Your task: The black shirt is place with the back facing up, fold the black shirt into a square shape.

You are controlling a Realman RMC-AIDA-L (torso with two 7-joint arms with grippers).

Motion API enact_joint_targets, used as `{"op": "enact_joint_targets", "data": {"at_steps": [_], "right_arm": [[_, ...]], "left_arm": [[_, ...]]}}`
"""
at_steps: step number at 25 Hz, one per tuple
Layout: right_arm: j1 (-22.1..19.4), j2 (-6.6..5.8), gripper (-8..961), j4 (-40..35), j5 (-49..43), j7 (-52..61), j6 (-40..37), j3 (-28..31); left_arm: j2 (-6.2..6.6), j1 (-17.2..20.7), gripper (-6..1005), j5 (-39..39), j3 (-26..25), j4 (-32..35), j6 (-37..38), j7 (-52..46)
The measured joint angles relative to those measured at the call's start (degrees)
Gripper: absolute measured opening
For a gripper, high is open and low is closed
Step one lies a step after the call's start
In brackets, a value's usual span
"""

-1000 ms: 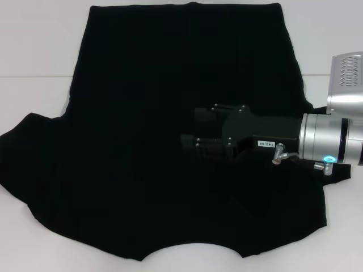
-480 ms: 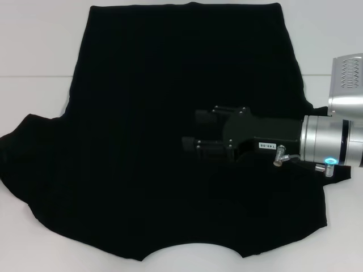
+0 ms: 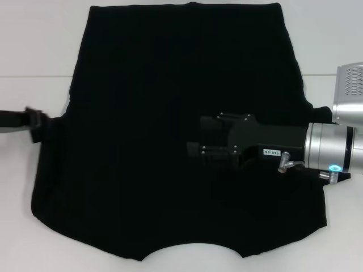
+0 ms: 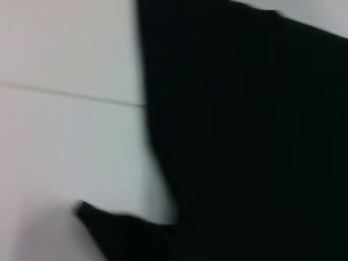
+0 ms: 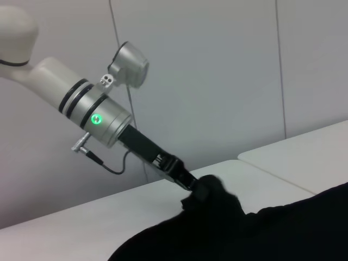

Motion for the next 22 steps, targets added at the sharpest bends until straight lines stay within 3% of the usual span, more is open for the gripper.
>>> {"op": "enact_joint_targets", "data": {"at_steps": [5,11,17,22], "right_arm": [[-0.3,-0.05,785,0.0,0.0,0.0,0.0,0.0],[-0.5,0.02,785,0.0,0.1,0.0,0.0,0.0],[-0.9,-0.14,785,-0.1,0.8,0.0,0.2,0.3],[-1.4,-1.20,784,-0.7,0.9,2.4,0.5,4.0]], "left_arm": [[-1.86,0.2,87,-8.1,6.2,-0.2,1.7,4.6],[-3.78,0.6,98,-11.6,8.1,-2.2,2.6,9.8],[-3.28,0.4,108,-18.2,8.1,-7.5,8.0,13.9],[-4.18,1.2,117,-25.9,8.0,-9.3,9.2,21.6]]}}
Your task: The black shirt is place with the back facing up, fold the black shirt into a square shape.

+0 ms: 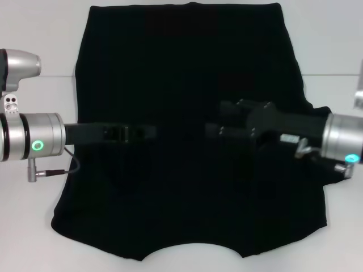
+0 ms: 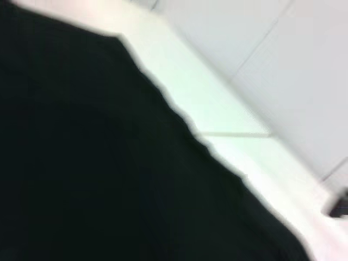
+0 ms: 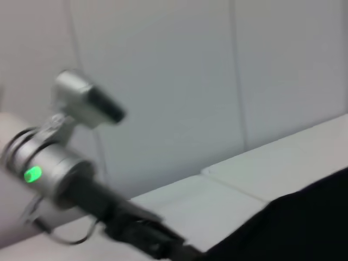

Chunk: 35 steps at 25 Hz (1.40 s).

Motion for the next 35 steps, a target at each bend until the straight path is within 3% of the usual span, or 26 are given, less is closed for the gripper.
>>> {"op": "enact_joint_targets", "data": {"at_steps": [3,7,10,12,15,23,28,35], "right_arm": [[-0.1,-2.20,784,-0.1,-0.4,6.8,0.7,1.5],[0.1,-6.55,784,-1.5,-5.0,25.3,3.2,1.6],[0.0,-8.60,784,-3.6,-10.7,37.6,4.3,1.8],[-0.4,-9.32,777,-5.6,-14.4,44.3,3.9,2.0],[-1.3,-9.85,755,-8.6,-19.3,51.0,2.5,2.6],[-1.0,-10.69,711,-10.4,-34.7,63.5,0.7,9.0],[-0.9,-10.76,706,-11.3,-41.2,69.0,2.2,10.0],[-0.9,-10.72,713,-11.0,-42.4,70.3,4.5,10.0]], "left_arm": [[-0.21,0.8,232,-5.8,-0.1,-1.8,3.1,6.7],[-0.55,1.9,391,-14.9,-0.1,-8.0,9.1,23.8],[-0.88,1.9,515,-17.4,0.0,-12.8,12.3,35.9],[-1.24,1.8,609,-17.5,0.2,-13.9,13.7,41.0],[-1.45,1.8,751,-17.3,2.4,-14.4,14.1,46.0],[-1.67,2.3,921,-14.1,6.7,-14.1,13.8,54.9],[-1.69,2.1,922,-12.8,6.8,-14.0,13.1,55.1],[-1.69,2.1,924,-12.8,6.4,-14.0,12.9,55.1]]}}
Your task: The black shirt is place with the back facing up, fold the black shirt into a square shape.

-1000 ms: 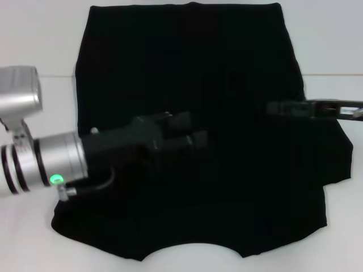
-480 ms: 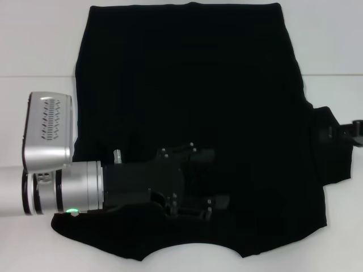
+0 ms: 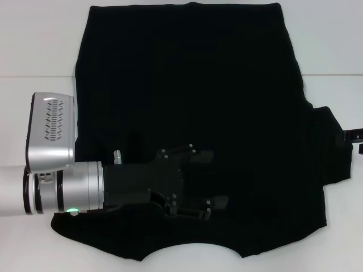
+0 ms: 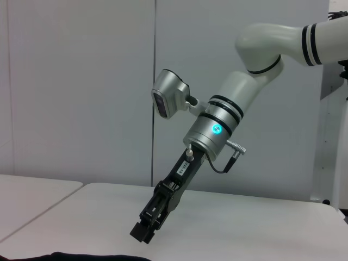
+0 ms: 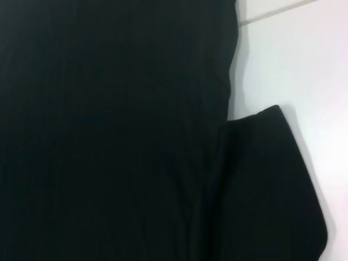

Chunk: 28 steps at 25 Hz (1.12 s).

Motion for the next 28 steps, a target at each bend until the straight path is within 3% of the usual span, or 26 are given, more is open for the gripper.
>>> {"op": "enact_joint_targets", "data": {"at_steps": [6,25,28], "right_arm": [[0.0,0.28,877,0.5,-1.3,0.2,0.8,0.1],[0.2,1.65,866,3.8,-1.7,0.0,3.5,-0.4],[0.2,1.88,812,4.0,-1.7,-0.2,4.0,-0.3]], "left_arm": [[0.00,-0.1,925,-0.3,-0.1,0.0,0.0,0.1],[0.10,-0.3,920,-0.5,-0.2,0.0,-0.5,-0.1],[0.16,-0.3,920,-0.5,-0.2,0.0,-0.6,0.0]]}}
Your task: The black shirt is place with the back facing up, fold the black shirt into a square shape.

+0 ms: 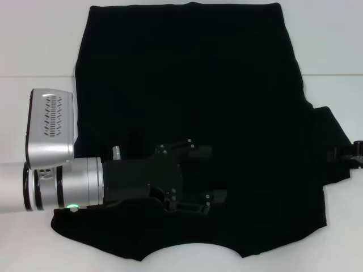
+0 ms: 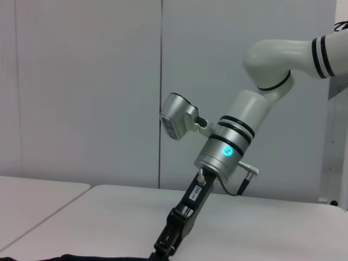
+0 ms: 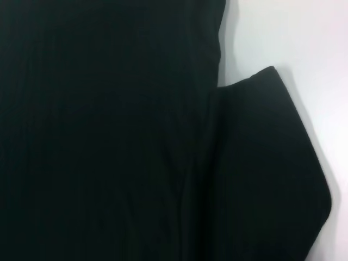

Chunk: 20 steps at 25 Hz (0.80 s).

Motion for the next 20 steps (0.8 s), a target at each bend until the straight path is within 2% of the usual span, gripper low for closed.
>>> {"op": "enact_joint_targets", "data": {"at_steps": [3,8,19,20], "right_arm": [[0.0,0.41,759,0.1,-0.3,-0.2,0.4,-0.7],[-0.2,1.15,509,-0.3,-0.9,-0.3,0.9,-0.7],[-0.7,1.12,265,-0.5,-1.0,-1.1,2.0,-0.5],[-0.8,0.99,189,-0.5,-1.0,-1.2,2.0,-0.5]], "left_arm": [[0.01,0.0,920,0.0,0.0,0.0,-0.5,0.1],[0.02,0.0,920,0.0,0.0,0.0,-0.7,0.0],[-0.11,0.2,920,0.0,0.0,0.0,-0.5,-0.2],[-0.13,0.3,920,0.0,0.0,0.0,-0.4,-0.2]]}}
